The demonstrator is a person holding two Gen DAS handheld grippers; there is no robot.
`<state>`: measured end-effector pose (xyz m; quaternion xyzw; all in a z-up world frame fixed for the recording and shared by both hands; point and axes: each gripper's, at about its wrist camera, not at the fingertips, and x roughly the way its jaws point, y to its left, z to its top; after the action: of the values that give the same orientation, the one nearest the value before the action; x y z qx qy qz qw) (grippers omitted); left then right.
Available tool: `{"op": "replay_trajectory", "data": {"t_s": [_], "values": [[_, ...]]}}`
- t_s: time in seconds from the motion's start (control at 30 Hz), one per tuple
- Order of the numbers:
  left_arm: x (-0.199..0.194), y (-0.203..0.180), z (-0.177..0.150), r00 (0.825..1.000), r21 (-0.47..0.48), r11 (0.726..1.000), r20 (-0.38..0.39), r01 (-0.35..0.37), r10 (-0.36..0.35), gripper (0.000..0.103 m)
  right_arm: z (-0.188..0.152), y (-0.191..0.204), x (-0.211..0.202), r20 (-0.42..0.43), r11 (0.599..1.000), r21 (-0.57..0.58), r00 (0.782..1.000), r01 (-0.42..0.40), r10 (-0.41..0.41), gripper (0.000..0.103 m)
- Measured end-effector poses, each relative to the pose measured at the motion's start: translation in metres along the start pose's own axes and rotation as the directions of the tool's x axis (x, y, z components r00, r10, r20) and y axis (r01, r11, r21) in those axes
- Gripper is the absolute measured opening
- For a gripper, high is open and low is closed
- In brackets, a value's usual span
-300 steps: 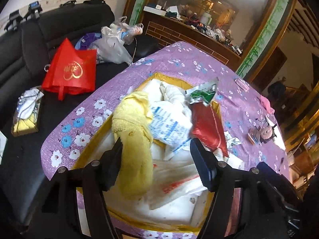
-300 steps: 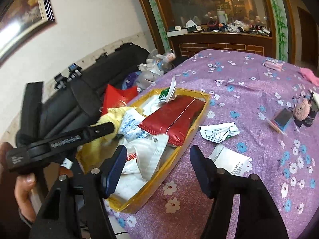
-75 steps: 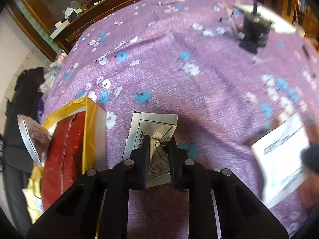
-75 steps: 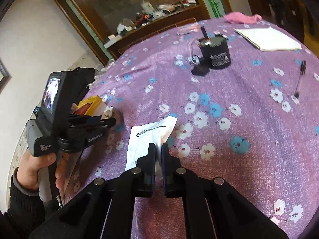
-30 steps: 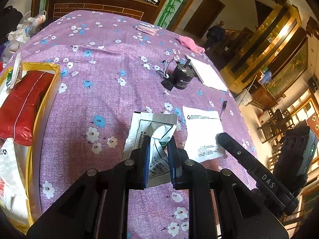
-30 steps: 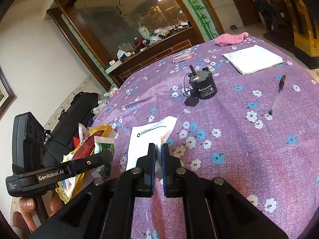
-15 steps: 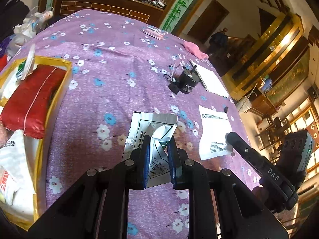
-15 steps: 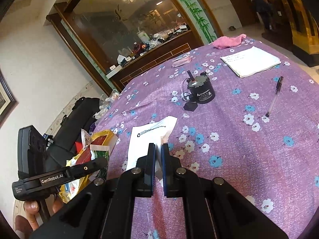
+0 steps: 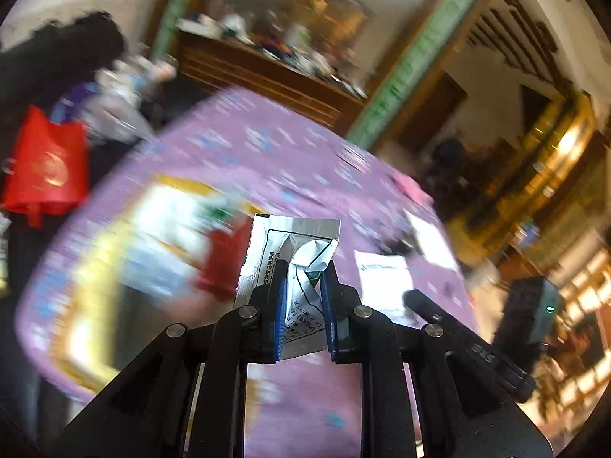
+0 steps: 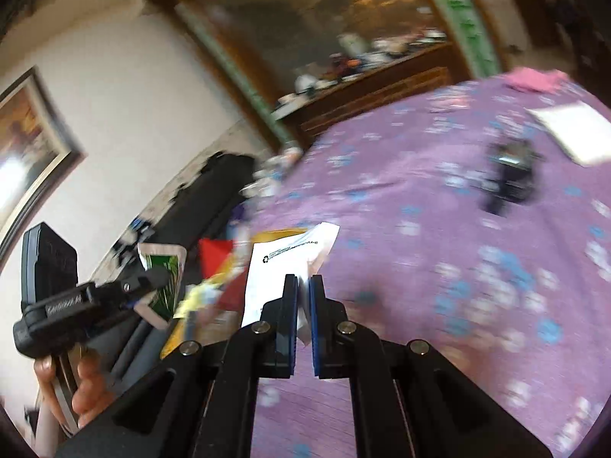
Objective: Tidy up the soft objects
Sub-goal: 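Carry the paper packet and white sheet into the box and release both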
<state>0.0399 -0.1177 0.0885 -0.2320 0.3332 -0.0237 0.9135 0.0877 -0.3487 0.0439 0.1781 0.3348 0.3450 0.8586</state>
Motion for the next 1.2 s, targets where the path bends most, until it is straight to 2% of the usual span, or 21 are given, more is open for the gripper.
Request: {"op": "replay_trajectory", "data": {"t_s": [0.07,0.17,0.27,0.3,0.37,0.47,0.5,0.57,0.63,0.67,0.7,0.73,0.77,0.87,0.9,0.93,0.97,1.03,1.13,1.2], "values": [[-0.001,0.020,0.009,0.999,-0.019,0.999,0.009,-0.040,0.040,0.016,0.004,0.022,0.025,-0.030,0.999,-0.036,0.999,-0.027,0.026,0.003],[0.020,0.055,0.021,0.999,-0.051,0.997,-0.004,-0.051,0.051,0.016,0.007,0.051,0.066,-0.080,0.996,-0.078,0.996,-0.050,0.043,0.003],[0.054,0.083,0.031,0.998,-0.082,0.995,-0.050,-0.054,0.050,0.016,0.004,0.069,0.107,-0.128,0.992,-0.123,0.992,-0.001,-0.015,0.003],[0.067,0.090,0.034,0.995,-0.072,0.994,-0.064,-0.078,0.074,0.016,0.002,0.073,0.123,-0.144,0.989,-0.140,0.987,0.054,-0.074,0.004],[0.086,0.099,0.037,0.991,-0.071,0.992,-0.093,-0.106,0.099,0.016,-0.002,0.074,0.137,-0.163,0.985,-0.150,0.980,0.090,-0.115,0.004],[0.112,0.110,0.035,0.988,-0.104,0.992,-0.143,-0.070,0.054,0.017,-0.009,0.070,0.150,-0.187,0.984,-0.142,0.973,0.109,-0.135,0.007],[0.118,0.115,0.034,0.987,-0.141,0.990,-0.160,-0.019,-0.004,0.020,-0.010,0.071,0.149,-0.180,0.984,-0.148,0.975,0.101,-0.127,0.007],[0.120,0.122,0.035,0.982,-0.198,0.979,-0.172,0.047,-0.082,0.048,-0.013,0.074,0.146,-0.148,0.983,-0.157,0.981,0.098,-0.122,0.008],[0.109,0.121,0.035,0.986,-0.207,0.976,-0.138,0.060,-0.090,0.058,-0.013,0.075,0.144,-0.146,0.984,-0.159,0.983,0.085,-0.109,0.014],[0.101,0.119,0.034,0.990,-0.199,0.978,-0.119,0.057,-0.082,0.059,-0.013,0.075,0.142,-0.147,0.986,-0.147,0.984,0.075,-0.097,0.018],[0.092,0.116,0.033,0.992,-0.187,0.981,-0.102,0.055,-0.075,0.059,-0.014,0.072,0.137,-0.141,0.991,-0.124,0.987,0.057,-0.075,0.032],[0.082,0.111,0.033,0.994,-0.175,0.984,-0.090,0.044,-0.060,0.059,-0.013,0.072,0.134,-0.135,0.992,-0.112,0.989,0.049,-0.064,0.049],[0.070,0.105,0.029,0.997,-0.158,0.987,-0.072,0.018,-0.029,0.059,-0.014,0.071,0.126,-0.123,0.995,-0.096,0.991,0.031,-0.043,0.053],[0.040,0.085,0.014,0.997,-0.082,0.994,-0.001,-0.071,0.071,0.060,-0.019,0.076,0.109,-0.118,0.995,-0.101,0.993,0.000,-0.012,0.054],[0.027,0.073,0.004,0.990,-0.045,0.990,0.038,-0.132,0.134,0.063,-0.023,0.077,0.101,-0.119,0.995,-0.101,0.993,-0.005,-0.007,0.054],[0.019,0.068,-0.004,0.983,-0.028,0.985,0.059,-0.170,0.171,0.073,-0.027,0.079,0.095,-0.122,0.995,-0.100,0.993,-0.008,-0.004,0.054],[0.015,0.061,-0.013,0.975,-0.003,0.978,0.072,-0.210,0.210,0.076,-0.032,0.080,0.091,-0.129,0.995,-0.103,0.992,-0.008,-0.005,0.055],[0.007,0.050,-0.032,0.954,0.035,0.956,0.074,-0.292,0.289,0.076,-0.044,0.085,0.083,-0.154,0.993,-0.116,0.988,-0.004,-0.014,0.058],[-0.001,0.046,-0.053,0.932,0.024,0.934,0.070,-0.358,0.355,0.076,-0.058,0.089,0.078,-0.201,0.993,-0.116,0.979,0.002,-0.025,0.059],[-0.006,0.043,-0.063,0.911,0.027,0.913,0.083,-0.407,0.404,0.076,-0.065,0.086,0.076,-0.230,0.996,-0.087,0.973,0.009,-0.029,0.059]]}}
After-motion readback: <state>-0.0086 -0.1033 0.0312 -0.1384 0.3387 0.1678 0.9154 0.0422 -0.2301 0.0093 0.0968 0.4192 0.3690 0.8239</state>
